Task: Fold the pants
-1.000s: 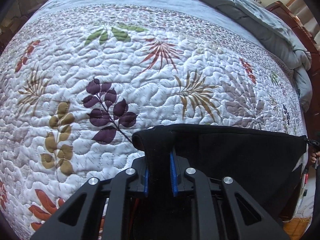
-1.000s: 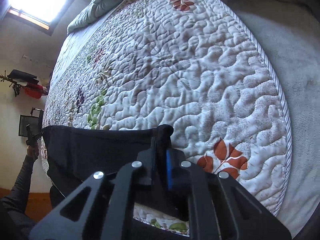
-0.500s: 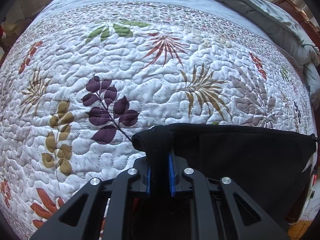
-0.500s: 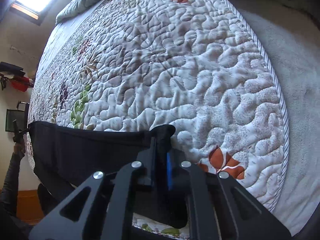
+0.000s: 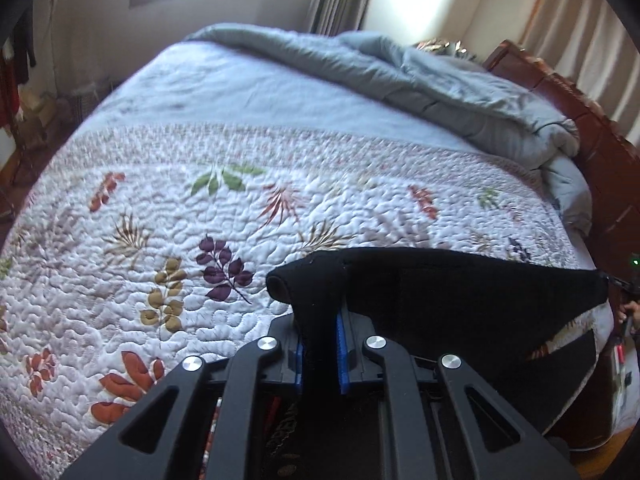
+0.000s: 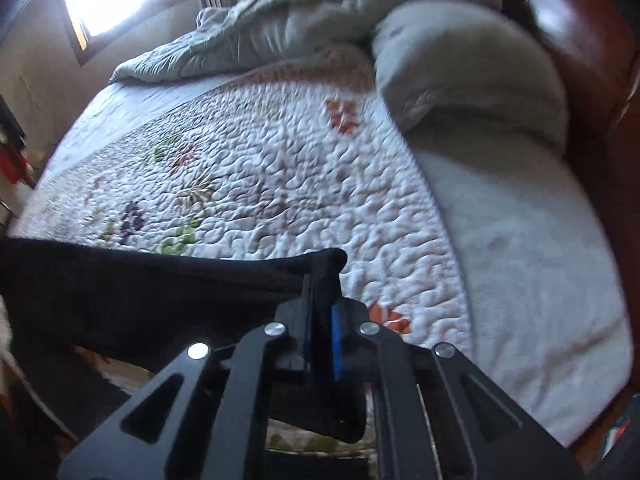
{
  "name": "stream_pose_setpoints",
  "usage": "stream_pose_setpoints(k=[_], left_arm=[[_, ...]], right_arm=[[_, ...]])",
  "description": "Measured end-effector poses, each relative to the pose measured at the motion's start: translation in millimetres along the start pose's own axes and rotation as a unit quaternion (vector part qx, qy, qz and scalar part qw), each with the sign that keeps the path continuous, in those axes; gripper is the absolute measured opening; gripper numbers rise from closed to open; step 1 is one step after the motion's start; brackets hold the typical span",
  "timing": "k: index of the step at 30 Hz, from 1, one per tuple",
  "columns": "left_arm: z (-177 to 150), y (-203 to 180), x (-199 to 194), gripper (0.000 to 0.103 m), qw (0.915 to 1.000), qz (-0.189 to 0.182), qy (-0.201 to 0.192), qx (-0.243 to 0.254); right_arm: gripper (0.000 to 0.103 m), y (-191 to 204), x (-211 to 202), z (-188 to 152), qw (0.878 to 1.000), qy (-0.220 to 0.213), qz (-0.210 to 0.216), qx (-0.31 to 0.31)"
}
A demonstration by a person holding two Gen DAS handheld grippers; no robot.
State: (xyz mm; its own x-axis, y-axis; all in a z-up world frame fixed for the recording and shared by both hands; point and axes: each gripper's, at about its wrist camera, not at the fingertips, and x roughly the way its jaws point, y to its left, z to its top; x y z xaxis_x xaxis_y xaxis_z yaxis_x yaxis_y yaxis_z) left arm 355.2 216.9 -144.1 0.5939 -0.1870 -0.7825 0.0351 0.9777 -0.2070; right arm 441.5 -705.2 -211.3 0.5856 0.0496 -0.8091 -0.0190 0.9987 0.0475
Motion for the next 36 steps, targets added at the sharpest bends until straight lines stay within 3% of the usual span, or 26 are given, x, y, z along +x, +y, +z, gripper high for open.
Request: stream_pose_setpoints(k=[3, 5, 10, 16, 18, 22, 24, 27, 30, 36], left_arm=[[-25.5, -10.5, -29.6, 0.012, 0.9995, -0.006, -0.024, 0.021], [-51.8, -11.7, -39.2, 0.012, 0.9993, -0.007, -0.026, 0.026], [-118.0, 0.9, -42.8, 0.012, 0.9999, -0.009, 0.001, 0.006], [-167.6, 10.4, -42.8, 0.015, 0.9997, -0.008, 0.021, -0.012], [-178.0, 10.8, -42.0, 0.020, 0.9996, -0.001, 0.025, -0.011], [-195.9, 13.4, -40.1, 0.035, 0.9989, 0.023, 0.040, 0.004], [-203.9, 16.6, -40.3, 0.055, 0.9984, 0.036, 0.042, 0.009], [-215.8, 21.3, -41.8, 0.075, 0.9976, 0.047, 0.050, 0.013], [-228.2, 21.5, -39.7, 0.076, 0.9956, 0.059, 0.069, 0.023], [-256.1, 26.9, -37.3, 0.081, 0.9892, 0.089, 0.114, 0.026]], right_arm=[[0.006, 19.1, -28.5, -34.7, 0.995, -0.073, -0.055, -0.043], [0.006, 28.7, -33.6, -69.0, 0.989, -0.094, -0.099, -0.064], [0.006, 38.8, -37.9, -143.0, 0.978, -0.114, -0.167, -0.058], [0.010, 42.1, -46.0, -191.6, 0.974, -0.104, -0.202, -0.023], [0.014, 42.2, -47.0, -203.0, 0.974, -0.094, -0.206, -0.004], [0.021, 36.8, -47.7, -220.3, 0.977, -0.072, -0.198, 0.036], [0.026, 37.4, -45.6, -227.2, 0.980, -0.056, -0.182, 0.053], [0.036, 38.0, -46.0, -236.7, 0.984, -0.036, -0.156, 0.082], [0.052, 40.3, -40.3, -244.5, 0.986, 0.005, -0.124, 0.109], [0.062, 48.8, -39.7, -262.7, 0.982, 0.054, -0.027, 0.181]])
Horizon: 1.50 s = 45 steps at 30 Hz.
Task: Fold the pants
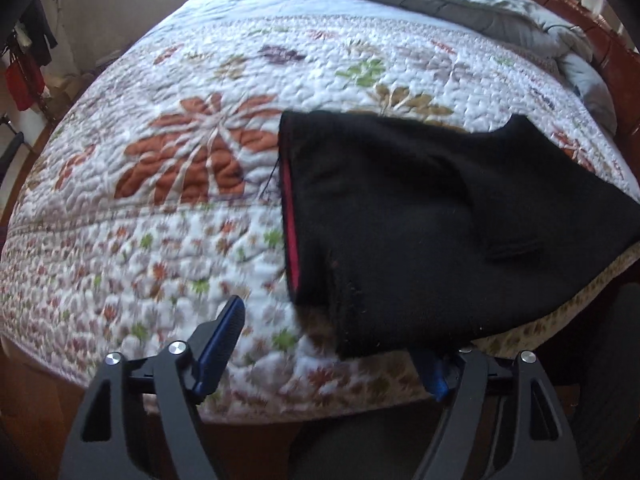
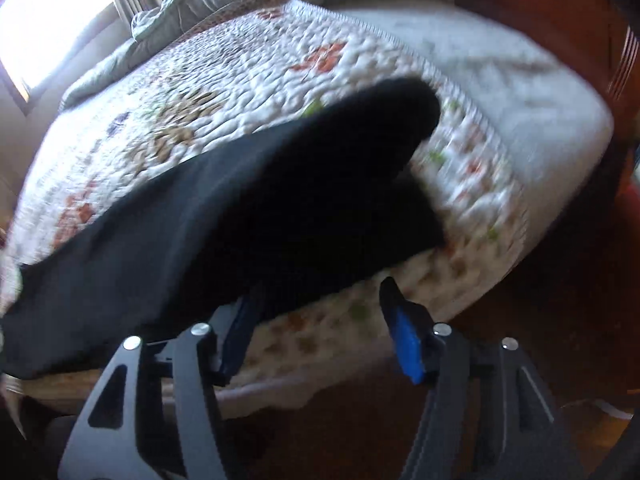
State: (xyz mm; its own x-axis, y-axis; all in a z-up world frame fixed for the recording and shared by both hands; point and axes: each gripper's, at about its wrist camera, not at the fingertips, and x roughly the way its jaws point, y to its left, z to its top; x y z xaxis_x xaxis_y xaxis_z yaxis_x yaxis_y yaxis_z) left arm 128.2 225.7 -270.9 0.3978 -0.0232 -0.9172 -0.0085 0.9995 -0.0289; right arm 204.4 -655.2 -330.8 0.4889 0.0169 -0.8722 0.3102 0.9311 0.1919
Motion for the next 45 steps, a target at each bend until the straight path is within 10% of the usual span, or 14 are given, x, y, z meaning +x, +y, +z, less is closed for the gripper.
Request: stream_pose_setpoints(k=[8, 13, 17, 20, 23, 24, 26, 27, 33, 38, 41, 43, 45], left_arm=[[-37.9, 53.0, -22.1, 0.082, 0.9922, 0.000, 0.000, -0.125], [-47.7, 62.7, -44.7, 0.085, 0.9679, -0.111, -0.058, -0.218], [-26.5, 42.1, -20.3, 0.088, 0.9735, -0.120, -0.025, -0.193], [-13.4, 31.1, -1.3, 0.087, 0.9771, -0.118, 0.004, -0.177], [-3.7, 21.0, 16.8, 0.047, 0.9804, -0.103, 0.046, -0.162], [-2.2, 19.5, 19.9, 0.045, 0.9803, -0.099, 0.055, -0.162], [3.0, 14.7, 23.1, 0.038, 0.9816, -0.083, 0.065, -0.159], [4.3, 12.6, 23.6, 0.036, 0.9819, -0.079, 0.069, -0.158], [3.8, 13.2, 24.8, 0.035, 0.9835, -0.079, 0.041, -0.157], [-6.7, 19.2, 26.7, 0.036, 0.9819, -0.090, 0.035, -0.163], [-6.7, 17.6, 25.1, 0.037, 0.9851, -0.089, 0.037, -0.143], [-7.3, 19.7, 24.0, 0.039, 0.9844, -0.093, 0.037, -0.144], [-6.8, 20.3, 24.0, 0.039, 0.9844, -0.092, 0.036, -0.145]], right_arm=[[0.071, -20.8, -26.5, -25.3, 0.983, 0.021, 0.124, 0.131], [0.080, -46.2, -58.6, -33.6, 0.930, -0.018, 0.235, 0.281], [0.085, -56.4, -64.7, -14.3, 0.897, -0.033, 0.272, 0.348], [0.085, -50.6, -54.1, 9.2, 0.901, -0.010, 0.258, 0.348], [0.085, -47.0, -38.2, 31.6, 0.915, 0.003, 0.214, 0.341], [0.072, -50.3, -33.2, 40.7, 0.920, 0.007, 0.196, 0.340], [0.010, -47.2, -22.5, 51.4, 0.929, 0.012, 0.175, 0.326], [0.005, -39.5, -23.5, 61.7, 0.939, 0.010, 0.161, 0.305], [0.004, -3.9, -104.6, 81.8, 0.948, -0.154, 0.210, 0.184], [0.006, -66.4, -3.2, 24.7, 0.945, -0.023, 0.170, 0.280], [0.020, -79.1, 3.4, 4.5, 0.933, -0.028, 0.185, 0.307], [0.054, -79.5, -4.5, -6.7, 0.922, -0.045, 0.216, 0.318], [0.057, -76.0, -8.5, -8.0, 0.921, -0.047, 0.227, 0.314]])
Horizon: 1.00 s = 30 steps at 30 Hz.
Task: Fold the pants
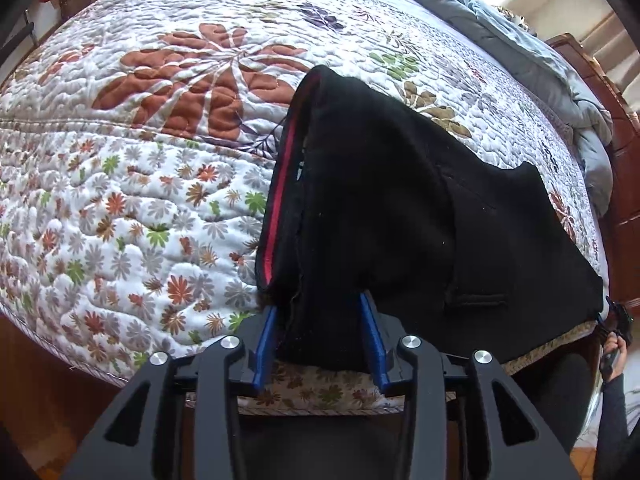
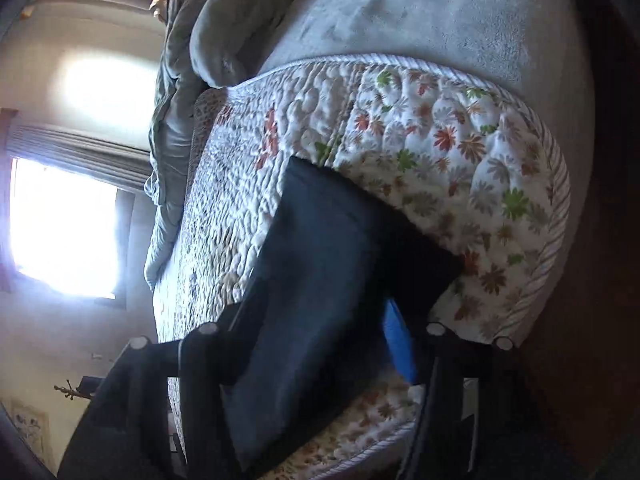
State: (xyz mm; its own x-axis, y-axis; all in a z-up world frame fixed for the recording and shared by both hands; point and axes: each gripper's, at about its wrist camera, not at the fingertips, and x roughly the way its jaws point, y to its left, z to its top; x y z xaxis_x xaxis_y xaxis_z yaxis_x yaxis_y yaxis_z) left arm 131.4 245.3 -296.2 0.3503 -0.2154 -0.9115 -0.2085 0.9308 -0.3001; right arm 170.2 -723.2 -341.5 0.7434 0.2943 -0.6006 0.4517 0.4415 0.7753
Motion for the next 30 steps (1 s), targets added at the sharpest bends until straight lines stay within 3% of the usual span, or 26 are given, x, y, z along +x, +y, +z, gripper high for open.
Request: stream_pose_setpoints(k=[3, 5, 6, 12, 16, 20, 21, 22, 23, 30], left_arm=[[-1.7, -4.8, -1.7, 0.040, 0.9999, 0.012, -0.004, 0.005], [-1.7, -6.4, -1.2, 0.039, 0.9999, 0.016, -0.003, 0.004], [-1.2, -8.3, -0.4, 0.037, 0.9998, 0.017, -0.001, 0.002], [16.2, -12.9, 6.3, 0.033, 0.9988, 0.024, 0.039, 0.015], [26.1, -10.3, 14.4, 0.032, 0.9976, 0.016, 0.063, 0.021], [26.8, -12.0, 16.9, 0.032, 0.9976, 0.011, 0.063, 0.028], [25.5, -12.6, 15.5, 0.033, 0.9978, 0.009, 0.058, 0.032], [22.8, -14.1, 12.6, 0.034, 0.9980, 0.010, 0.050, 0.039], [19.4, -13.7, 9.6, 0.036, 0.9981, 0.011, 0.042, 0.043], [7.5, -4.4, 1.5, 0.046, 0.9999, -0.014, -0.006, -0.004]], right_arm=[[0.055, -5.4, 6.2, -11.5, 0.999, 0.015, 0.019, 0.021], [0.030, -2.9, 16.5, -17.9, 0.999, 0.032, 0.026, 0.017], [0.005, 1.5, 14.7, -21.0, 0.999, 0.039, 0.016, 0.007], [0.004, 22.9, -5.2, -19.3, 1.000, 0.008, 0.006, -0.005], [0.004, 4.1, 17.0, -18.4, 0.999, 0.027, -0.031, 0.009], [0.010, -7.3, 27.9, -17.7, 0.999, 0.033, -0.016, 0.019], [0.024, -4.4, 25.0, -22.1, 0.999, 0.034, -0.005, 0.020], [0.048, -2.4, 19.1, -30.8, 0.999, 0.041, 0.016, 0.015], [0.055, 3.7, 18.1, -40.4, 0.998, 0.049, 0.034, 0.006], [0.057, 32.8, 44.5, -127.7, 0.986, 0.135, 0.101, -0.013]])
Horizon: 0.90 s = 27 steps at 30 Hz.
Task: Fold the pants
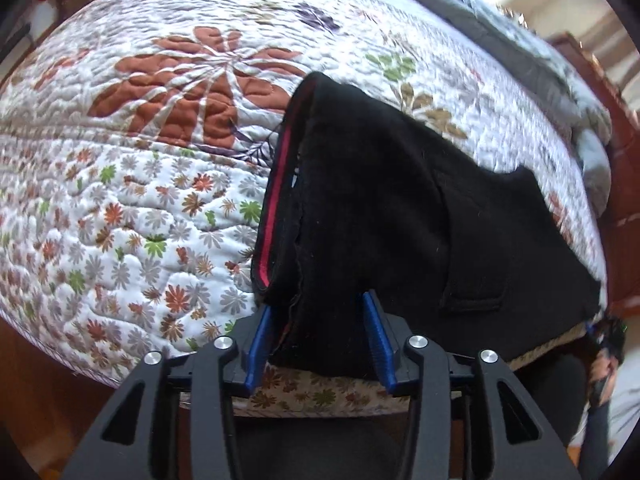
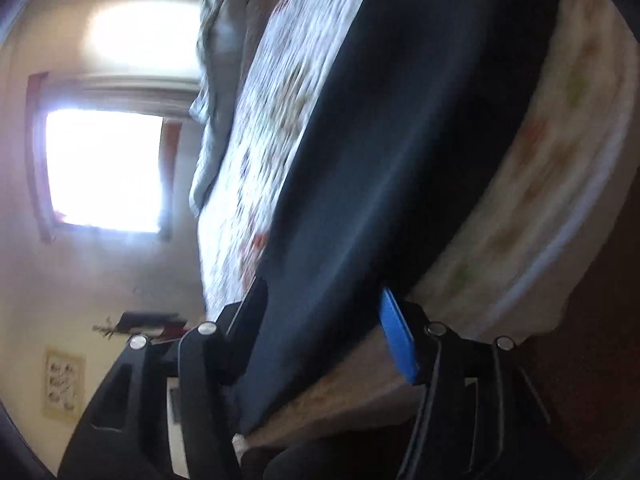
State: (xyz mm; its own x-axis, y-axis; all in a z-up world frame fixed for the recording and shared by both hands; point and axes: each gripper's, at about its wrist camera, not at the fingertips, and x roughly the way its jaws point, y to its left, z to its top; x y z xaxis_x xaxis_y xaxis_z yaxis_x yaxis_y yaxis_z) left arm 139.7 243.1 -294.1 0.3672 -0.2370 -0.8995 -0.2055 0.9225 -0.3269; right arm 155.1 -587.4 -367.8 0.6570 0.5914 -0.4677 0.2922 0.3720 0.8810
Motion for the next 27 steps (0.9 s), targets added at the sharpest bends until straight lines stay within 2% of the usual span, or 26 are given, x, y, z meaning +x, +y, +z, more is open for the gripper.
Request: stream_pose_setpoints(k=[5, 6, 7, 8, 9, 12, 15, 17, 18, 20, 23, 25, 27], left_arm=[[-2.4, 0.6, 0.1, 0.047, 1.0000, 0.003, -0.007, -0.002], [-2.3, 0.3, 0.8, 0.045, 1.0000, 0.007, -0.006, -0.004], [-3.3, -0.2, 1.9, 0.042, 0.9998, 0.016, -0.006, -0.005], [-4.2, -1.6, 3.6, 0.037, 0.9998, 0.018, -0.004, -0.009], [-4.6, -1.0, 4.7, 0.035, 0.9997, 0.016, -0.001, -0.016], [-2.9, 0.1, 6.2, 0.033, 0.9995, 0.019, 0.009, -0.025], [3.0, -1.0, 7.6, 0.033, 0.9993, 0.022, 0.020, -0.023], [5.3, -3.7, 8.3, 0.033, 0.9994, 0.024, 0.022, -0.012], [8.1, -5.6, 9.3, 0.034, 0.9995, 0.024, 0.021, -0.005], [9.8, -6.3, 9.6, 0.036, 0.9996, 0.022, 0.017, 0.002], [10.6, -5.6, 10.3, 0.039, 0.9997, 0.019, 0.012, -0.004], [10.0, -4.8, 10.9, 0.042, 0.9998, 0.016, 0.008, -0.013], [7.9, -3.8, 12.1, 0.044, 0.9997, 0.012, 0.004, -0.021]], right_arm=[[0.052, 0.2, 23.3, -28.1, 1.000, 0.012, 0.021, 0.015], [0.040, 1.1, 26.3, -29.5, 1.000, 0.010, 0.019, 0.017], [0.011, 2.7, 29.2, -29.6, 1.000, 0.007, 0.008, 0.011], [0.006, 7.9, 34.7, -26.1, 1.000, 0.000, -0.005, 0.006], [0.004, 5.9, 31.6, -27.7, 1.000, -0.011, -0.009, 0.008], [0.004, -6.0, 36.5, -31.2, 0.999, -0.012, -0.029, 0.020], [0.005, -6.8, 35.1, -35.1, 1.000, -0.007, -0.011, 0.014], [0.011, -4.4, 31.4, -28.6, 1.000, -0.007, -0.007, 0.010], [0.012, -5.2, 19.4, -23.5, 1.000, -0.024, -0.009, 0.009], [0.019, -15.8, -11.4, -4.2, 0.997, -0.074, -0.011, 0.031], [0.030, -31.8, -41.4, 22.7, 0.990, -0.127, -0.022, 0.064], [0.040, -37.2, -53.3, 41.7, 0.986, -0.148, -0.028, 0.070], [0.043, -39.7, -54.2, 53.5, 0.985, -0.152, -0.031, 0.073]])
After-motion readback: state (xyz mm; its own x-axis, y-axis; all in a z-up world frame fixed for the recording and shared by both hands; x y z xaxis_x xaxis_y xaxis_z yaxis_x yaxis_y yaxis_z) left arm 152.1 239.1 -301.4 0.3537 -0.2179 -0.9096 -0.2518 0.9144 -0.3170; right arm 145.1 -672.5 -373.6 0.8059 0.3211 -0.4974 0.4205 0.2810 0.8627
